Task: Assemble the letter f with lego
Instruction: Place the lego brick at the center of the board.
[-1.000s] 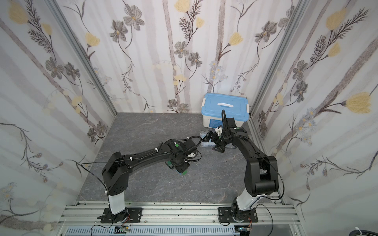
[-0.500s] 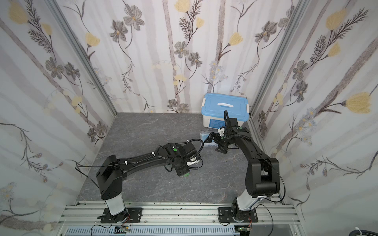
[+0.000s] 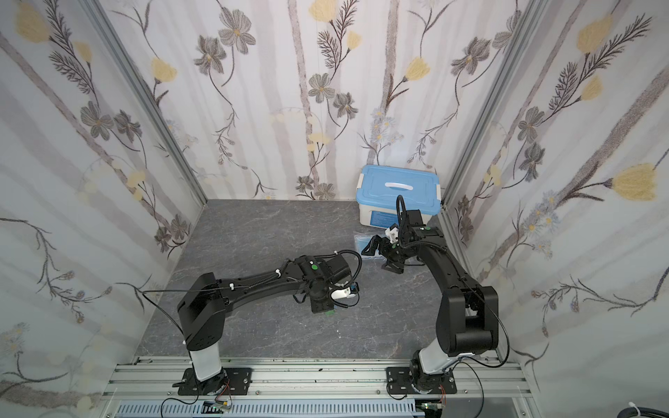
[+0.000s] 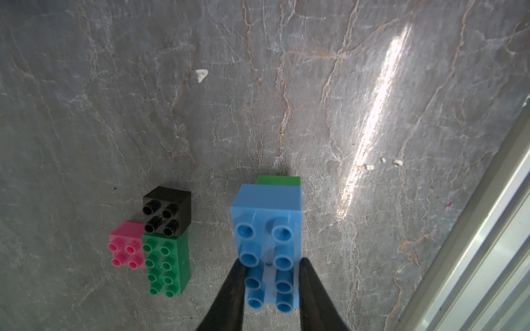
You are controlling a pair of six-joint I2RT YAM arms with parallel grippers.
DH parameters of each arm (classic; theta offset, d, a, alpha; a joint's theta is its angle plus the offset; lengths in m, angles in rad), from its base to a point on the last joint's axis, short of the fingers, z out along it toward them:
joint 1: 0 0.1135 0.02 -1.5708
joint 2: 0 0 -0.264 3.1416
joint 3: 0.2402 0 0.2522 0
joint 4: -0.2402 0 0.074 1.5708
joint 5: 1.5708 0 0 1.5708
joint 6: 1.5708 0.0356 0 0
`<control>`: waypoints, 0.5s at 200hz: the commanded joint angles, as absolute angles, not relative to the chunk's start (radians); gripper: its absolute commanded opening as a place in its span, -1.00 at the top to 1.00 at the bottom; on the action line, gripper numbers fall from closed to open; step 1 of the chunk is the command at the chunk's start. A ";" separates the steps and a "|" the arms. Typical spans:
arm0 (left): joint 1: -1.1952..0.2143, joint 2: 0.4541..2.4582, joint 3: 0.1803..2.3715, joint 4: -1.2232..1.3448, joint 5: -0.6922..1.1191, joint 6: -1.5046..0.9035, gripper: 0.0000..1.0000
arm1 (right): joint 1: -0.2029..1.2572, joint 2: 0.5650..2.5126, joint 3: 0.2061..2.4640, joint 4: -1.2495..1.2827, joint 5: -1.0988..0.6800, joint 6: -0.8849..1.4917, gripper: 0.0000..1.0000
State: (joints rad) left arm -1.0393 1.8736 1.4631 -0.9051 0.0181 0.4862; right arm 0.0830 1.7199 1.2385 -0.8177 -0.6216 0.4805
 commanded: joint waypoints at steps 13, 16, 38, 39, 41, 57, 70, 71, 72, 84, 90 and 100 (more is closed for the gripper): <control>-1.045 1.893 1.467 -0.870 -0.023 0.554 0.54 | 0.081 1.706 1.239 -0.844 -0.633 0.452 -0.99; -1.045 1.893 1.465 -0.867 -0.026 0.557 0.54 | 0.083 1.705 1.238 -0.844 -0.634 0.451 -0.99; -1.050 1.904 1.465 -0.859 -0.073 0.585 0.53 | 0.081 1.704 1.238 -0.844 -0.639 0.450 -0.99; -1.050 1.904 1.465 -0.857 -0.074 0.585 0.53 | 0.082 1.704 1.238 -0.844 -0.638 0.450 -0.99; -1.051 1.905 1.465 -0.856 -0.076 0.587 0.52 | 0.081 1.704 1.238 -0.844 -0.639 0.449 -0.99; -1.052 1.907 1.468 -0.851 -0.074 0.589 0.47 | 0.081 1.706 1.238 -0.843 -0.640 0.447 -0.99; -1.056 1.914 1.472 -0.855 -0.084 0.595 0.43 | 0.081 1.709 1.239 -0.844 -0.640 0.447 -0.99; -1.057 1.914 1.472 -0.856 -0.086 0.596 0.42 | 0.081 1.709 1.239 -0.844 -0.640 0.446 -0.99; -1.057 1.915 1.473 -0.857 -0.087 0.596 0.42 | 0.081 1.709 1.239 -0.844 -0.640 0.446 -0.99; -1.062 1.922 1.476 -0.860 -0.097 0.603 0.38 | 0.081 1.712 1.241 -0.842 -0.641 0.447 -0.99; -1.063 1.925 1.479 -0.862 -0.096 0.601 0.36 | 0.081 1.714 1.241 -0.841 -0.641 0.446 -0.99; -1.063 1.926 1.480 -0.858 -0.095 0.597 0.30 | 0.081 1.717 1.244 -0.842 -0.643 0.446 -0.99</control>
